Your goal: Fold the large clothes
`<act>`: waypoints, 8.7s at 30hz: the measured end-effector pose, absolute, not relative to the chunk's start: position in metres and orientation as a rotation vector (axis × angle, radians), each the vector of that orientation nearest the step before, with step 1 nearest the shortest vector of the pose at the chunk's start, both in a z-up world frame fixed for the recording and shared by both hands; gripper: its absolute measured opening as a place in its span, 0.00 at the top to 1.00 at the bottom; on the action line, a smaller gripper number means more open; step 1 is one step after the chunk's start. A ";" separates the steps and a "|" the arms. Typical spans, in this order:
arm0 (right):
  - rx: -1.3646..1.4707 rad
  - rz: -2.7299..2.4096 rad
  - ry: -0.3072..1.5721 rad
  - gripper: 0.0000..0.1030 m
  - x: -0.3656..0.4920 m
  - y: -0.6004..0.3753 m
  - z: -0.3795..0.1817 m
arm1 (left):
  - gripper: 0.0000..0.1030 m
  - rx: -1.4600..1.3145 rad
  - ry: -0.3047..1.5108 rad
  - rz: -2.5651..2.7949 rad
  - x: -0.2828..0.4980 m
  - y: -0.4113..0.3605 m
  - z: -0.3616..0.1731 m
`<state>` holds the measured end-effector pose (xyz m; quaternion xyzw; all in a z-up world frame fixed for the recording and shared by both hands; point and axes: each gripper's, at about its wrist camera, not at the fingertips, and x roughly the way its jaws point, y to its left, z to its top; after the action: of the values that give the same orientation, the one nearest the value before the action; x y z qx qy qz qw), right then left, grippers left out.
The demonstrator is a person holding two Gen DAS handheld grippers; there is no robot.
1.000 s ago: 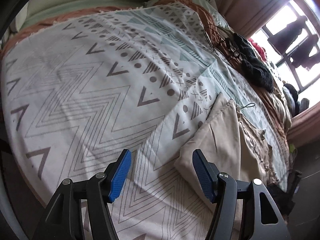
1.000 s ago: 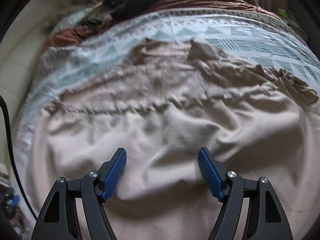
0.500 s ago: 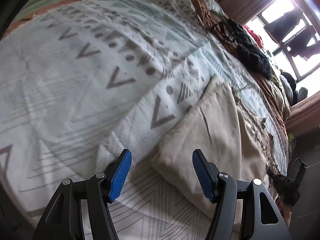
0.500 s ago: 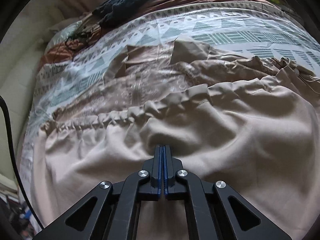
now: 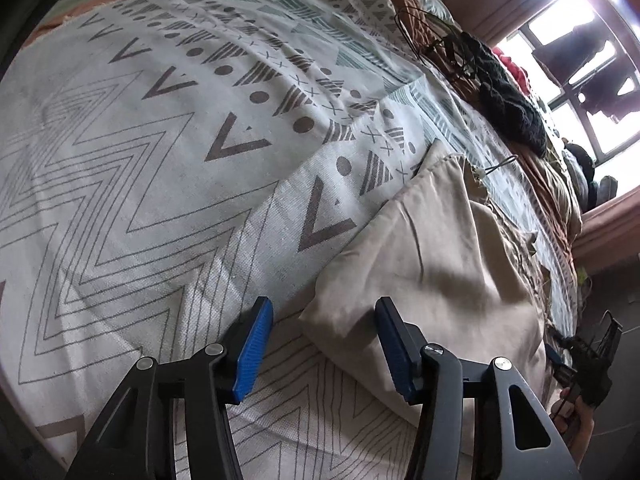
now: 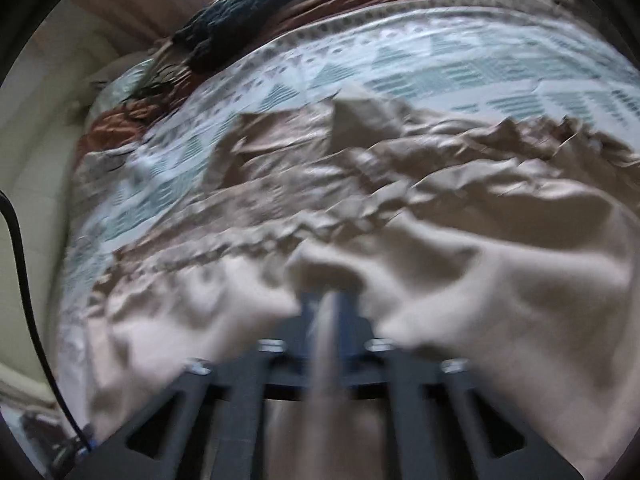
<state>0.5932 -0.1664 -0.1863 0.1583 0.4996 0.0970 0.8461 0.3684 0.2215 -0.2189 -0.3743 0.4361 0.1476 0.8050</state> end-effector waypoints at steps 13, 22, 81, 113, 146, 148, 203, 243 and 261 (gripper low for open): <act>0.155 0.182 1.073 0.99 0.644 -0.132 -0.206 | 0.49 -0.843 0.935 0.327 0.364 0.221 -0.219; 0.257 0.209 1.032 0.98 0.641 -0.148 -0.195 | 0.49 -1.044 0.918 0.241 0.357 0.217 -0.226; 0.098 0.273 1.078 0.65 0.428 -0.131 -0.205 | 0.84 -0.961 0.805 0.228 0.361 0.195 -0.158; 0.512 0.462 1.043 0.78 0.376 -0.208 -0.206 | 0.87 -0.671 0.729 -0.140 0.433 0.009 0.043; 0.881 0.165 0.779 0.77 0.350 -0.450 -0.187 | 0.91 -0.580 0.922 -0.417 0.537 -0.217 0.038; 0.902 0.146 0.765 0.77 0.347 -0.459 -0.186 | 0.91 -0.550 0.954 -0.454 0.530 -0.236 0.028; 0.504 0.047 0.769 0.91 0.378 -0.414 -0.168 | 0.42 -0.509 1.238 -0.181 0.486 -0.071 -0.207; 0.796 0.010 0.848 0.83 0.346 -0.465 -0.210 | 0.74 -0.416 1.224 -0.302 0.473 -0.113 -0.203; 0.620 0.011 0.888 0.36 0.316 -0.456 -0.175 | 0.70 -0.378 1.189 -0.301 0.478 -0.079 -0.190</act>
<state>0.3165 -0.4562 -0.1752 0.2948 0.4226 0.0052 0.8570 0.4776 -0.0792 -0.1895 -0.1763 0.5545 -0.1403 0.8011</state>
